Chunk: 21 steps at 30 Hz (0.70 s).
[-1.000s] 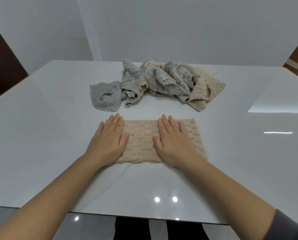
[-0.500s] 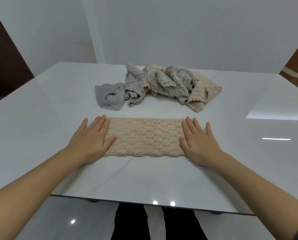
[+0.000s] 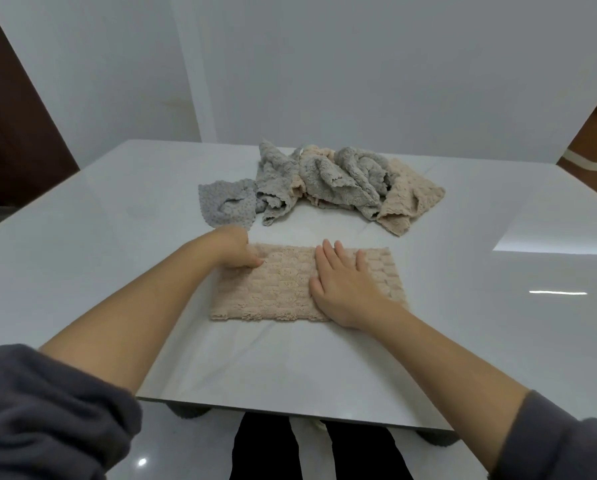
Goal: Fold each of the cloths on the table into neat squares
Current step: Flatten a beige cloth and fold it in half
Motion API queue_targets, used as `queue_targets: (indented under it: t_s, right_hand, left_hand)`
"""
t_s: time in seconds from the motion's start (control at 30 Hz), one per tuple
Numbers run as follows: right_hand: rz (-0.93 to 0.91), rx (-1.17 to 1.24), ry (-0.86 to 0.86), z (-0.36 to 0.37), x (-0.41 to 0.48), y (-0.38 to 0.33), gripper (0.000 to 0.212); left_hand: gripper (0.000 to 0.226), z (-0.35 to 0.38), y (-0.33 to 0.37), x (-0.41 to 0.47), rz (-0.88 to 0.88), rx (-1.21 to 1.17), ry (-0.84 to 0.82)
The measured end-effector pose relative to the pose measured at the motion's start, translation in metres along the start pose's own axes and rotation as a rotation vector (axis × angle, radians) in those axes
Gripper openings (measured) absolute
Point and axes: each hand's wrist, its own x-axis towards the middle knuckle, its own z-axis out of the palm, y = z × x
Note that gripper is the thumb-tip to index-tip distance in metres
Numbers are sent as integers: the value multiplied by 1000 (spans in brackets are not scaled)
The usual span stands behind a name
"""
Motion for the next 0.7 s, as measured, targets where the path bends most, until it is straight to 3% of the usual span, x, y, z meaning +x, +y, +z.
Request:
queue_targets:
  t_s: [0.07,0.17,0.2,0.27,0.43,0.7]
  right_hand:
    - [2,-5,3,3,0,0,62]
    - [4,-4,21,4,2,-3,63]
    - [5,1,23,5,3,-4,63]
    - [5,13,26,7,6,-8,64]
    - [-37,27,3,9,20,-32,65]
    - [-75,49,-22,10,29,-51,64]
  left_hand:
    - [35,-6,-8,0,-80,-280,-59]
    - [39,-10,-25,-6,-159,-937,-196]
    - [42,-7,-29,-9,-172,-1008,-245]
    - [40,6,-32,-15,-216,-1013,-239]
    - [32,3,-53,-28,-319,-1129,21]
    - [27,-29,-46,-46,-284,-1244,-146]
